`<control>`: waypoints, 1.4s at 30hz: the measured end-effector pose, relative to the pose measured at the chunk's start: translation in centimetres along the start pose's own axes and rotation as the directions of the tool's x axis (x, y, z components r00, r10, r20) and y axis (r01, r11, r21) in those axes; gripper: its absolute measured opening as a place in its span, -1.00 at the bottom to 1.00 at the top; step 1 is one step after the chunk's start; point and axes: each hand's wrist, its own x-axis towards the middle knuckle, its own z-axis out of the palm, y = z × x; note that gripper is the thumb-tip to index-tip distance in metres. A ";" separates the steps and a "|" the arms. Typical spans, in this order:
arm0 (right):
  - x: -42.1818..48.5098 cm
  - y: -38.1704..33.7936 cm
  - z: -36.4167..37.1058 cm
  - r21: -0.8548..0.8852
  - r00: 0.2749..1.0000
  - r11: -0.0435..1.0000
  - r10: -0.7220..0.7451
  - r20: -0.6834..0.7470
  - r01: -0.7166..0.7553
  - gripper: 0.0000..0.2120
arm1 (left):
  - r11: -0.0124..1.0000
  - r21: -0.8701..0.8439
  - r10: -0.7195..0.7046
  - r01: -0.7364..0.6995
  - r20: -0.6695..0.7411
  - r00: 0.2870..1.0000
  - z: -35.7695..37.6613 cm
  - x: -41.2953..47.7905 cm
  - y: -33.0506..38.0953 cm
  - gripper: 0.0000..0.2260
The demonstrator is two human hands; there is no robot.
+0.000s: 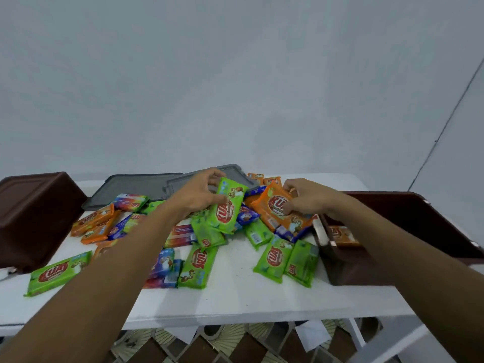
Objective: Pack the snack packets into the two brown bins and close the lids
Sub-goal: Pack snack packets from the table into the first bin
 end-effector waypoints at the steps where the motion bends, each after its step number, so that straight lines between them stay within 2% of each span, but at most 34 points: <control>1: -0.2 0.7 -1.1 0.037 1.000 0.999 -0.007 -0.014 0.008 -0.78 | 0.999 0.019 0.035 -0.035 -0.005 0.999 0.6 0.4 1.0 -0.60; 4: -1.1 3.7 -4.8 0.110 0.998 0.994 0.006 -0.055 0.000 -0.79 | 0.993 0.025 0.112 -0.114 0.047 0.993 3.4 1.5 4.6 -0.73; 6: -1.8 6.6 -7.4 0.089 0.998 0.996 0.013 -0.054 -0.008 -0.79 | 0.988 0.032 0.148 -0.151 0.086 0.985 6.0 2.2 7.5 -0.76; 9: -2.6 11.4 -10.4 -0.065 0.999 0.997 0.033 0.021 -0.031 -0.79 | 0.975 0.080 0.192 -0.206 0.157 0.969 10.5 3.7 11.2 -0.76; 12: -3.1 15.5 -11.6 -0.234 0.990 0.972 0.062 0.128 -0.030 -0.81 | 0.924 0.239 0.225 -0.300 0.297 0.928 15.3 5.4 13.8 -0.73; 15: -3.6 19.4 -12.1 -0.378 0.977 0.925 0.054 0.207 0.028 -0.79 | 0.839 0.419 0.155 -0.349 0.430 0.889 21.2 7.0 15.4 -0.71; 17: -3.5 21.3 -11.8 -0.472 0.955 0.877 0.059 0.291 0.090 -0.77 | 0.811 0.472 0.080 -0.346 0.495 0.865 24.7 7.9 14.8 -0.72; 22: -3.4 24.5 -10.9 -0.510 0.872 0.847 0.127 0.473 0.153 -0.74 | 0.769 0.554 -0.114 -0.317 0.607 0.786 30.1 8.6 11.7 -0.70; 24: -3.4 25.1 -10.4 -0.517 0.887 0.836 0.083 0.454 0.186 -0.71 | 0.727 0.594 -0.146 -0.344 0.624 0.768 30.9 8.2 10.8 -0.71; 27: -2.9 25.8 -10.1 -0.545 0.914 0.804 0.006 0.406 0.237 -0.73 | 0.681 0.642 -0.144 -0.351 0.588 0.796 31.1 8.4 10.1 -0.76; 32: -2.1 26.3 -10.0 -0.530 0.894 0.790 -0.051 0.445 0.309 -0.73 | 0.689 0.656 -0.174 -0.308 0.562 0.809 30.8 8.7 9.3 -0.79; 37: -1.8 26.8 -9.6 -0.490 0.882 0.813 -0.058 0.469 0.314 -0.77 | 0.745 0.615 -0.216 -0.258 0.588 0.780 30.8 8.5 9.2 -0.83; 42: -1.6 27.4 -9.1 -0.473 0.914 0.835 -0.084 0.397 0.282 -0.77 | 0.728 0.636 -0.257 -0.255 0.599 0.759 30.8 8.5 9.4 -0.85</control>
